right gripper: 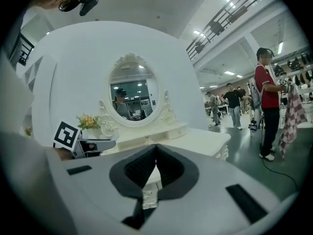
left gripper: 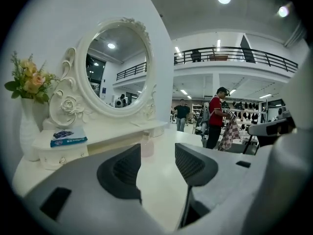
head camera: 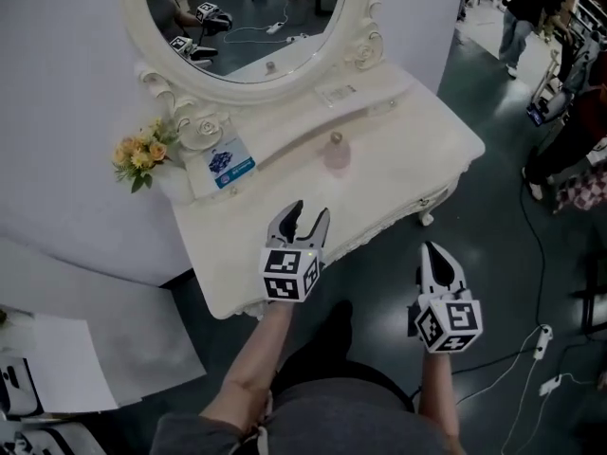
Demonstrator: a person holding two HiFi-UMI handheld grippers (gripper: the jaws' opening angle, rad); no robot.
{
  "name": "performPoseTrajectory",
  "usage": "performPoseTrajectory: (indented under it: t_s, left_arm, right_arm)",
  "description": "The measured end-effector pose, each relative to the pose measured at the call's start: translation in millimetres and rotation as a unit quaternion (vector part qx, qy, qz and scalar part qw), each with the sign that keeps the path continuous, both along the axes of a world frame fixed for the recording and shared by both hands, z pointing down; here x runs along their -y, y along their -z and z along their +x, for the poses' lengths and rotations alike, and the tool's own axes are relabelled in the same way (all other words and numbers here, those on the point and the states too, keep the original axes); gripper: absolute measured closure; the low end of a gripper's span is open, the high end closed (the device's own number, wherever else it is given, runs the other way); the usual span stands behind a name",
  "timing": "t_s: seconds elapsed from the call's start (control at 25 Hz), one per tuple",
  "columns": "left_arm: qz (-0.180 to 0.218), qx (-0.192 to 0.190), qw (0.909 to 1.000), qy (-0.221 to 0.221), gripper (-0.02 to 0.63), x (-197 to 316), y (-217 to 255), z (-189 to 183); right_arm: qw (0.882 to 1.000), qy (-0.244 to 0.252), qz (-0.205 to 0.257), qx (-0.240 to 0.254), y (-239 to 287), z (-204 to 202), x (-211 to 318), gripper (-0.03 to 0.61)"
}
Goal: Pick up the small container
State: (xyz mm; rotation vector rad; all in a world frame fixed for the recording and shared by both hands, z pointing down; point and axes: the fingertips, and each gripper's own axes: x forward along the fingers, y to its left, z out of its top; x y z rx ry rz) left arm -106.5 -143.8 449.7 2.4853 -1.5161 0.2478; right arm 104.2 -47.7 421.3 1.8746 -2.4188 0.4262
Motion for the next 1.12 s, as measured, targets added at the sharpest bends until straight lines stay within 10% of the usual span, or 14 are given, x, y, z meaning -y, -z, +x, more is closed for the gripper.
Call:
performPoseTrajectory:
  t_s: [1.12]
  left_arm:
    - [-0.029,0.031,0.9991,-0.010,0.390,156,-41,34]
  right_arm:
    - [0.999,-0.032,-0.001,0.004,-3,26,117,0.574]
